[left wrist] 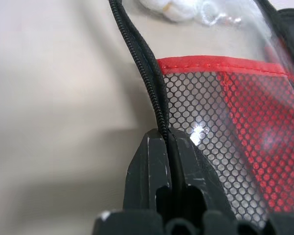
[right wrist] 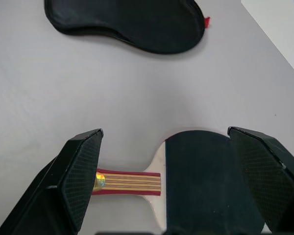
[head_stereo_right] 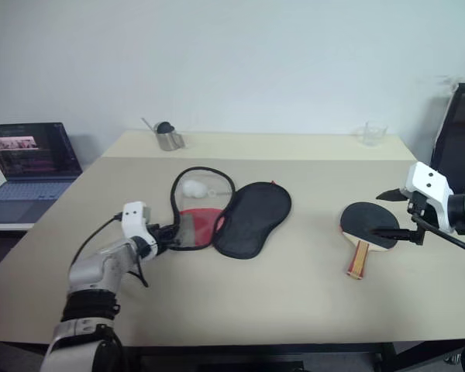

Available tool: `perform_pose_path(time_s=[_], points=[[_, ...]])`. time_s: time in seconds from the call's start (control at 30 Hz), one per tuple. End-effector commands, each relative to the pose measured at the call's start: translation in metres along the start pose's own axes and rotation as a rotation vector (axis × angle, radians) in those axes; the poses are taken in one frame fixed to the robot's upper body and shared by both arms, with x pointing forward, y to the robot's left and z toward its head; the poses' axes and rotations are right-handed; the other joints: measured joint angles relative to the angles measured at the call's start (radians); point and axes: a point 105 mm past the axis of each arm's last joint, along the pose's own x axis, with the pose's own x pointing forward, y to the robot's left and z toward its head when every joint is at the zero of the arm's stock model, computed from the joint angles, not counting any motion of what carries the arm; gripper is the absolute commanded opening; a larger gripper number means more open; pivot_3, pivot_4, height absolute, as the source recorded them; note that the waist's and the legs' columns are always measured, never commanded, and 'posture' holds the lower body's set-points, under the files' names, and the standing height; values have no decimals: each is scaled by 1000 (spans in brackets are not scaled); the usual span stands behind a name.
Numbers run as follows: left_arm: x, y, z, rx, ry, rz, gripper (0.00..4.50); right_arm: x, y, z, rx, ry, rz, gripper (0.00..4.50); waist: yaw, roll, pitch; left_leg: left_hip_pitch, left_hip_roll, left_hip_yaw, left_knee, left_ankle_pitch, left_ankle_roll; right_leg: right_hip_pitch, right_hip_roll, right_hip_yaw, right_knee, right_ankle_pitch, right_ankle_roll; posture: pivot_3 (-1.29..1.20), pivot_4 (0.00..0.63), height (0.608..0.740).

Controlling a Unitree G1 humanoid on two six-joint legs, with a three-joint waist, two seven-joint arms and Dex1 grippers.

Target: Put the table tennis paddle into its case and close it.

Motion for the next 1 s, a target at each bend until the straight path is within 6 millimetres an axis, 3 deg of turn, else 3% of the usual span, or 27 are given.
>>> perform_pose_path(time_s=[0.03,0.27,0.6,0.83,1.0], points=[[7,-19,16,37,-73,-28,30,-11,-5,10,-49,-8,-33,4500,3,0,0,0,0,0,0,0,0,0,0,0,0,0,0,0,150,740],[20,-21,21,40,-125,35,30,-11,-2,10,-49,-10,-37,4500,12,0,0,-1,-1,0,1,0,0,1,0,0,-4,2,2,0,150,740],[35,-45,24,17,-168,41,30,-10,2,10,-55,-12,-28,4500,14,0,0,-2,-1,0,0,0,0,1,0,0,-7,2,3,0,150,740],[39,-68,18,28,-169,5,30,-10,5,9,-52,-13,-28,4500,14,0,0,-3,-2,0,-1,0,0,1,0,0,-8,2,3,0,150,740],[38,-69,12,38,-157,16,30,-13,7,7,-49,-11,-32,4500,14,0,0,-2,-2,0,-1,0,0,1,0,0,-8,2,3,0,150,740]])
